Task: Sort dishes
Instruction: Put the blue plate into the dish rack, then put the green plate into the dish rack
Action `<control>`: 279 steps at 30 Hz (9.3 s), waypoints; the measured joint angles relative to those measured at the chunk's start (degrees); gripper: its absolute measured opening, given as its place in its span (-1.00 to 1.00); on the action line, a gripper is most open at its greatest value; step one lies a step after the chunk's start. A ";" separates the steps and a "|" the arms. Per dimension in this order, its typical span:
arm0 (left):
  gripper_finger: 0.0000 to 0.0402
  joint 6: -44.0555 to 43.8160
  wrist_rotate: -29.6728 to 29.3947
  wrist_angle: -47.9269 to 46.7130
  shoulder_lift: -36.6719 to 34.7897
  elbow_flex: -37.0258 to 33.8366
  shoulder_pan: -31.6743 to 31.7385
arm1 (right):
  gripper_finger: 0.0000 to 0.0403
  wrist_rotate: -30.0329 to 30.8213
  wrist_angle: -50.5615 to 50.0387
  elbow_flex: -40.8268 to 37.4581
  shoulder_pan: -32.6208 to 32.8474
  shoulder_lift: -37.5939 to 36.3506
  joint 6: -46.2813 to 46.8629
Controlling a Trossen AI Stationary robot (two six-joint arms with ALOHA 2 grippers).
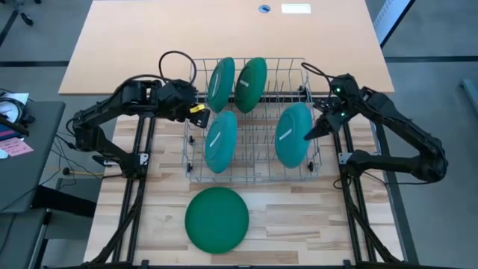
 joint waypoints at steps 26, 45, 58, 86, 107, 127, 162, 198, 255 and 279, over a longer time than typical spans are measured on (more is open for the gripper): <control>-0.46 0.80 -0.31 -0.02 0.00 0.04 1.21 | -0.96 5.75 -0.04 0.04 5.11 9.93 -4.06; -0.46 1.41 -0.28 -0.02 0.00 0.04 1.21 | -0.38 10.63 -0.31 -0.07 8.20 6.32 3.10; -0.46 1.45 -0.24 0.00 0.00 0.04 1.21 | 0.05 10.63 -0.72 0.11 8.04 2.85 7.87; -0.46 1.99 1.46 0.00 0.02 0.04 1.23 | 0.12 15.33 -11.22 10.51 3.78 4.07 5.55; -0.46 -12.42 11.37 10.19 -4.45 1.53 -6.71 | 0.12 25.48 -22.81 33.60 3.78 3.85 2.93; -0.46 -56.24 13.70 16.00 10.73 0.92 -42.97 | 0.12 40.45 -19.74 38.42 3.78 4.03 -9.39; 0.19 -74.65 16.51 8.00 23.09 -22.56 -51.86 | 0.12 49.81 -17.44 38.42 27.75 -2.57 33.48; 0.18 -76.66 15.65 21.67 22.38 -39.55 -51.66 | -0.13 52.72 -1.86 26.03 50.45 5.19 17.69; -1.00 -13.51 -27.01 1.62 13.63 22.08 -26.94 | -0.16 72.14 -22.94 26.01 49.44 0.82 20.17; -1.00 20.96 -38.09 56.41 13.17 22.71 -1.24 | -0.16 76.57 -23.40 5.45 37.87 -6.99 5.33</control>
